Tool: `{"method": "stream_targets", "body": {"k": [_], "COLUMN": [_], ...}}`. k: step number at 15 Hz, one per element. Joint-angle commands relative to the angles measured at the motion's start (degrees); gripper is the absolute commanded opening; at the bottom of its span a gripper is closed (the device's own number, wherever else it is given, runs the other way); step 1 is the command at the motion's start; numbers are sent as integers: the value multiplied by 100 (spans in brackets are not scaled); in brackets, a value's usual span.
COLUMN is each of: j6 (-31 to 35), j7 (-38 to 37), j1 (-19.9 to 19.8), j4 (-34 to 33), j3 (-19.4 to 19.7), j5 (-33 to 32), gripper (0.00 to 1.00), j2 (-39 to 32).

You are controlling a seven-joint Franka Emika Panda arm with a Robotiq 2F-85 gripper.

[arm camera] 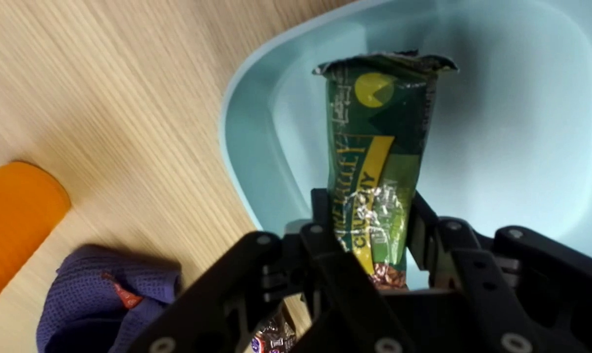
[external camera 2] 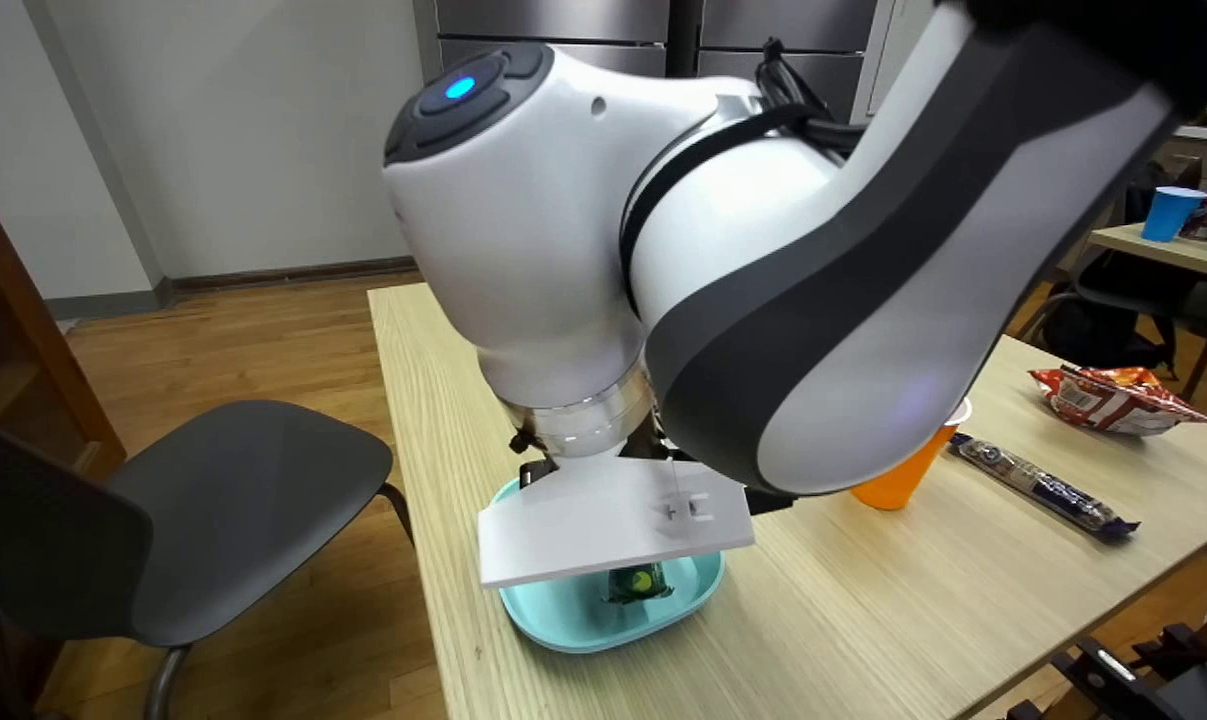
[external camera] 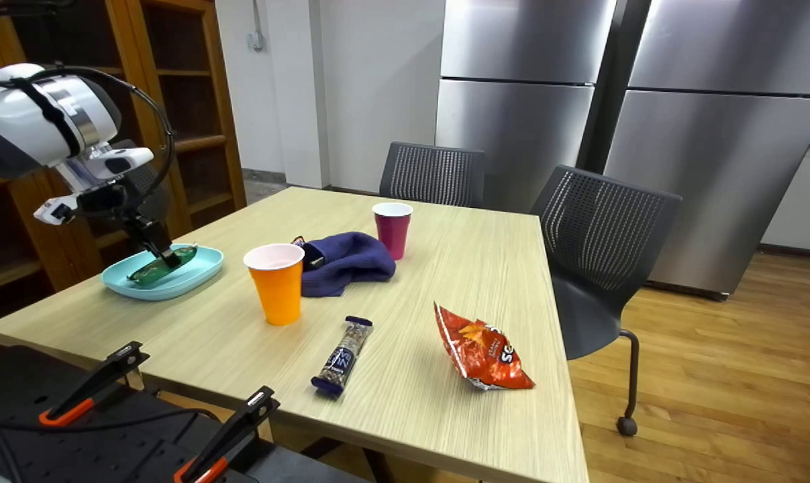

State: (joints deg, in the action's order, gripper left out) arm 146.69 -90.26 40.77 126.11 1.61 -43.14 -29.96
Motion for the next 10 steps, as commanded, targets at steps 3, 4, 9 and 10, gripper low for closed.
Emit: {"method": "stream_targets", "body": {"k": [3, 4, 9, 10], "j6": [-54, -49, -101, -148], "j7": [-183, -188, -321, -328], "j1": [-38, -48, -224, -300], "j4": [156, 162, 173, 142], "j3": [-84, -79, -37, -52], "j5": [-259, -290, -304, -224], "gripper": [84, 92, 100, 100], "j2": [217, 234, 387, 400]}}
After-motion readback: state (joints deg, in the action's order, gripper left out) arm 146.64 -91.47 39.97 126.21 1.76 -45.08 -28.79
